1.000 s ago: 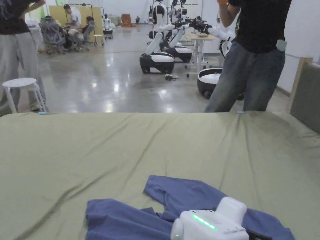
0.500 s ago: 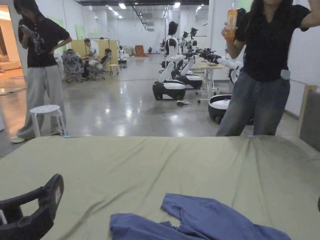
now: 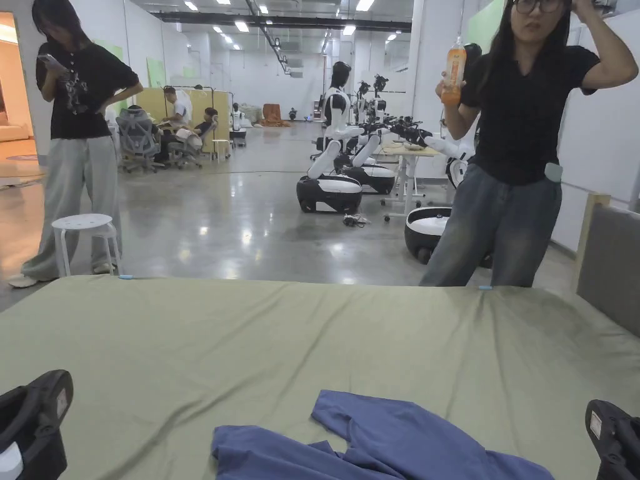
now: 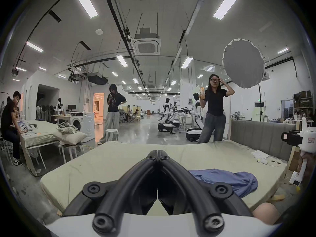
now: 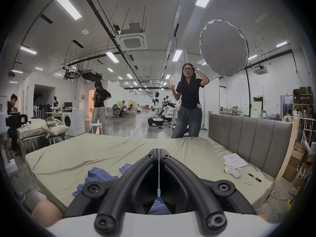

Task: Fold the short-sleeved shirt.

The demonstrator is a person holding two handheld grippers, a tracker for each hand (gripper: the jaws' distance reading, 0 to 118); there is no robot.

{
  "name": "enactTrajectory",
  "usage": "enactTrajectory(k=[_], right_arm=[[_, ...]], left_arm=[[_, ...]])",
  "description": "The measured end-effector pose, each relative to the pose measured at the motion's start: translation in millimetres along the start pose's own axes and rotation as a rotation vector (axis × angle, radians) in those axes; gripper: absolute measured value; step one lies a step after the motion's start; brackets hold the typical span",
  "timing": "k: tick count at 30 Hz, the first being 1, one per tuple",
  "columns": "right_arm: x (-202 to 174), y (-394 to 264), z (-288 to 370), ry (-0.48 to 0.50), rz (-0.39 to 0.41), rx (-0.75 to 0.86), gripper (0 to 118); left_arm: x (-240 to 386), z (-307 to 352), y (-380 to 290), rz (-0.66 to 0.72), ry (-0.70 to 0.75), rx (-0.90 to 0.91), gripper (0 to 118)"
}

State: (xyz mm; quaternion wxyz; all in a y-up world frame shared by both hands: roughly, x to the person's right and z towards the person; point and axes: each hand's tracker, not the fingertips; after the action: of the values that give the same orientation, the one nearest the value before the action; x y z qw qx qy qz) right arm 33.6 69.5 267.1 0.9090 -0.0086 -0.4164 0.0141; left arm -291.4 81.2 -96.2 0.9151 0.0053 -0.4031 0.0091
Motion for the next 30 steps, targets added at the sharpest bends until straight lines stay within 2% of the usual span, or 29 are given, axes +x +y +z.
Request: enactTrajectory(k=[7,12,14,15,16,18,19,20,22,24,30], right_arm=[[-2,1,-11,0.009,0.002,-0.003,3],[-6,-1,-31,0.023,0.009,-0.009,3],[-7,-2,-39,0.034,0.008,-0.014,3],[-7,-2,-44,0.038,0.003,-0.014,3],[-8,-3,-48,0.043,-0.001,-0.016,3],[-8,-4,-58,0.050,-0.006,-0.019,3],[-8,-4,-64,0.054,-0.007,-0.022,3],[-8,-4,-69,0.057,-0.006,-0.023,3],[-6,-5,-79,0.062,-0.004,-0.024,3],[-5,-4,-89,0.062,0.000,-0.025,3],[3,-13,-116,0.059,0.005,-0.042,3]], left_arm=[[5,-31,-7,-0.003,-0.049,-0.075,0],[21,-98,-26,-0.037,-0.130,-0.263,0],[28,-132,-39,-0.010,-0.166,-0.299,0],[29,-155,-48,0.021,-0.181,-0.343,4],[31,-175,-55,0.049,-0.189,-0.393,21],[35,-224,-78,0.091,-0.197,-0.490,100],[37,-246,-91,0.102,-0.206,-0.546,118],[41,-271,-105,0.081,-0.205,-0.610,114],[48,-306,-129,0.025,-0.194,-0.641,114],[49,-342,-156,0.005,-0.156,-0.761,114],[46,-402,-228,0.097,-0.089,-0.951,113]])
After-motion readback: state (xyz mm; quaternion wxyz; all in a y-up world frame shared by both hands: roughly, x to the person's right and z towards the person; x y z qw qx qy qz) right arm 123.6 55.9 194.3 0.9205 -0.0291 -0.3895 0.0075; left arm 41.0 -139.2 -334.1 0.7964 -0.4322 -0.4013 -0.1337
